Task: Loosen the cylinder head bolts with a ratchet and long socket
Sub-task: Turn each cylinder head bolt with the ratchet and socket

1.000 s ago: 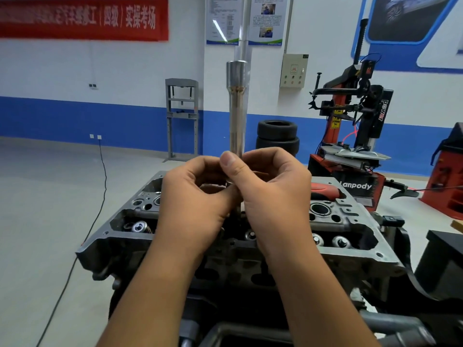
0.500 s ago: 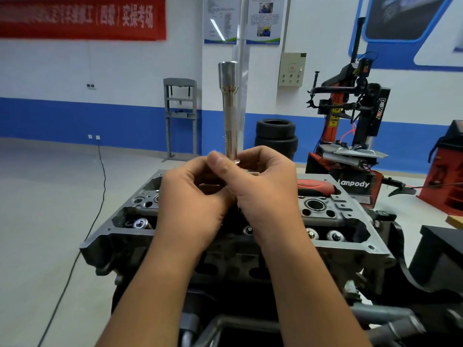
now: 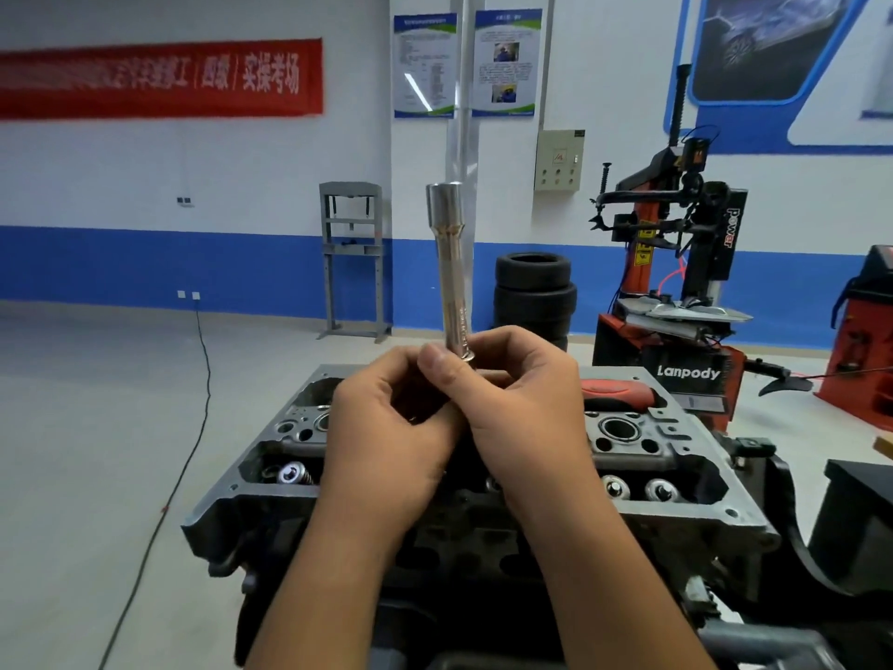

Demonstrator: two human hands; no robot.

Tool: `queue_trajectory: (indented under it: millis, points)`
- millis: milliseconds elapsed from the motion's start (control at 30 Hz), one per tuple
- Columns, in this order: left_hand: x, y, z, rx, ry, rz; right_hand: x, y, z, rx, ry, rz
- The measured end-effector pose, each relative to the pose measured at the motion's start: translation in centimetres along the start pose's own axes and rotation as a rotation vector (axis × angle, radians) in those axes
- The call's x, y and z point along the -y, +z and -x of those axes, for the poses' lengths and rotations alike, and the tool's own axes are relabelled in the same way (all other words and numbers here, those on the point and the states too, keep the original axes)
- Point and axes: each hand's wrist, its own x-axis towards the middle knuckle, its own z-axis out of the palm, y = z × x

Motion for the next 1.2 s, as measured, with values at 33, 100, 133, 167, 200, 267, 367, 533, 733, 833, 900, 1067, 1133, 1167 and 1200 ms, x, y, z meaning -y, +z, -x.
queue_trajectory:
  millis: [33, 100, 133, 167, 200, 267, 367, 533, 733, 833, 900, 1067, 1133, 1167, 1200]
  points:
    - [0.0, -0.2, 0.0, 0.089, -0.008, 0.017, 0.0, 0.0, 0.0, -0.006, -0.013, -0.004]
    - [-0.3, -0.4, 0.0, 0.208, -0.032, 0.057, -0.1, 0.0, -0.1, -0.02, -0.036, -0.028]
    - [-0.3, -0.4, 0.0, 0.193, -0.032, 0.056, -0.1, 0.0, -0.2, -0.021, -0.04, -0.044]
    - [-0.3, -0.4, 0.0, 0.147, -0.025, 0.05, -0.1, 0.0, -0.2, -0.016, -0.036, -0.055]
    - [-0.3, -0.3, 0.0, 0.094, -0.017, 0.048, -0.2, 0.0, -0.2, -0.009, -0.027, -0.054]
    - [-0.2, 0.0, 0.0, 0.032, -0.02, 0.063, -0.3, 0.0, -0.2, -0.019, -0.013, -0.036]
    - [-0.1, 0.2, 0.0, -0.013, -0.015, 0.054, -0.3, 0.0, -0.4, -0.062, 0.001, -0.037]
    - [-0.5, 0.1, 0.1, 0.116, -0.071, 0.102, -0.2, -0.1, -0.3, -0.027, -0.01, -0.034]
    - [-1.1, 0.6, 0.4, 0.012, -0.026, 0.056, 0.0, 0.0, -0.2, -0.014, -0.003, -0.064]
    - [-1.1, 1.0, 0.6, -0.047, -0.01, 0.035, -0.1, -0.3, 0.1, -0.049, -0.012, -0.062]
    - [-1.0, 1.1, 0.6, -0.068, -0.018, 0.033, 0.0, -0.4, 0.4, -0.067, -0.036, -0.039]
    - [-0.5, 1.0, 0.5, -0.096, -0.02, 0.056, -0.4, -0.3, 0.7, -0.19, -0.073, 0.066]
    - [-0.4, 0.8, 0.5, -0.044, -0.024, 0.033, -0.4, -0.3, 0.5, -0.188, -0.047, 0.063]
    - [-0.5, 0.6, 0.4, 0.003, -0.028, 0.022, -0.4, -0.4, 0.5, -0.169, -0.034, 0.056]
    - [-0.5, 0.4, 0.4, 0.054, -0.037, 0.025, -0.2, -0.4, 0.5, -0.141, -0.033, 0.061]
